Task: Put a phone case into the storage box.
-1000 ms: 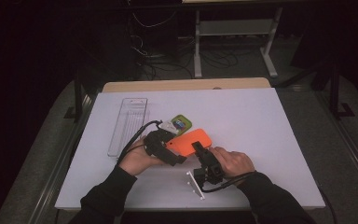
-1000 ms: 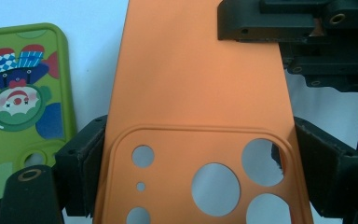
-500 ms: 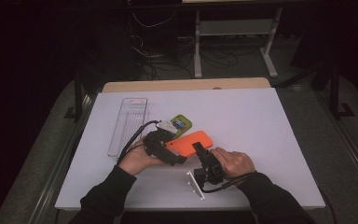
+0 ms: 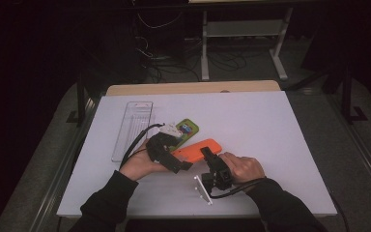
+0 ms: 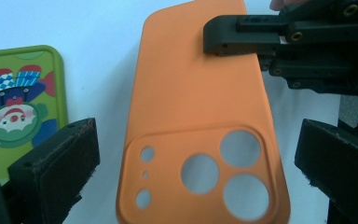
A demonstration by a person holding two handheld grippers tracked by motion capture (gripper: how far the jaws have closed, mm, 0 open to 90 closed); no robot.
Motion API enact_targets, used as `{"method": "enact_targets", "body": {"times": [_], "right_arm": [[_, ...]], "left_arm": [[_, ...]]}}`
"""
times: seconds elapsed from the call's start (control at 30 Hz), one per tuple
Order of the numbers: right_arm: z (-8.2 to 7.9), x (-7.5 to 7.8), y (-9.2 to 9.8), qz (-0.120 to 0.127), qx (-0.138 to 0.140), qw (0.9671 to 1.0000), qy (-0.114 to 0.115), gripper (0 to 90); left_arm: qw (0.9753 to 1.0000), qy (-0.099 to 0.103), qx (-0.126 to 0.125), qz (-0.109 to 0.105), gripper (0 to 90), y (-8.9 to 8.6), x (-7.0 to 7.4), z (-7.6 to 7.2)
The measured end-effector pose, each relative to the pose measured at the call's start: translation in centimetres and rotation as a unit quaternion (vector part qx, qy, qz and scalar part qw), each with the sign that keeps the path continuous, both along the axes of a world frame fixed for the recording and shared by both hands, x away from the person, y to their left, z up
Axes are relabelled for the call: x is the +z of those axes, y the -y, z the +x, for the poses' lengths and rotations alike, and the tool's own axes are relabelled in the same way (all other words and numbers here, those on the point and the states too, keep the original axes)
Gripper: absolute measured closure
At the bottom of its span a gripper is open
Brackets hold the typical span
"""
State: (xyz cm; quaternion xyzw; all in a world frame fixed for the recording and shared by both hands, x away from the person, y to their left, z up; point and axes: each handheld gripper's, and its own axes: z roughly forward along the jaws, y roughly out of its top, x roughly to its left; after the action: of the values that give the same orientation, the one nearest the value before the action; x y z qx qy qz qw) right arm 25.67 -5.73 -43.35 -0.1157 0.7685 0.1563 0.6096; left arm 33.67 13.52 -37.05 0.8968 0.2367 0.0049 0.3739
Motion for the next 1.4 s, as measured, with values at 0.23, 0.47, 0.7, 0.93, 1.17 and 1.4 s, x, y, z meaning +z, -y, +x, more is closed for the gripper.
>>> {"method": "enact_targets", "body": {"times": [0.23,0.47,0.7,0.93,1.17,1.4], "right_arm": [[0.7,0.3,0.6,0.021,-0.022,0.9992,-0.027,82.4],[1.3,0.6,1.1,0.051,-0.036,0.9969,-0.047,82.3],[1.9,1.6,1.8,0.1,-0.052,0.9886,-0.1,82.3],[2.3,1.9,2.3,0.143,-0.068,0.9783,-0.133,82.2],[2.7,2.4,2.7,0.195,-0.084,0.9603,-0.181,82.2],[3.1,2.5,2.9,0.243,-0.096,0.9399,-0.22,82.2]], "left_arm": [[0.9999,0.01,0.007,-0.003,0.0,-0.8,0.3,0.2],[0.9996,0.018,0.019,-0.014,0.0,-1.5,0.6,0.3],[0.9992,0.025,0.025,-0.017,0.0,-1.9,0.6,0.6],[0.9992,0.029,0.023,-0.014,0.0,-2.0,0.6,0.6],[0.9986,0.029,0.033,-0.029,0.0,-1.9,0.4,0.6],[0.9983,0.048,0.021,-0.024,2.6,-2.2,0.4,0.8]]}}
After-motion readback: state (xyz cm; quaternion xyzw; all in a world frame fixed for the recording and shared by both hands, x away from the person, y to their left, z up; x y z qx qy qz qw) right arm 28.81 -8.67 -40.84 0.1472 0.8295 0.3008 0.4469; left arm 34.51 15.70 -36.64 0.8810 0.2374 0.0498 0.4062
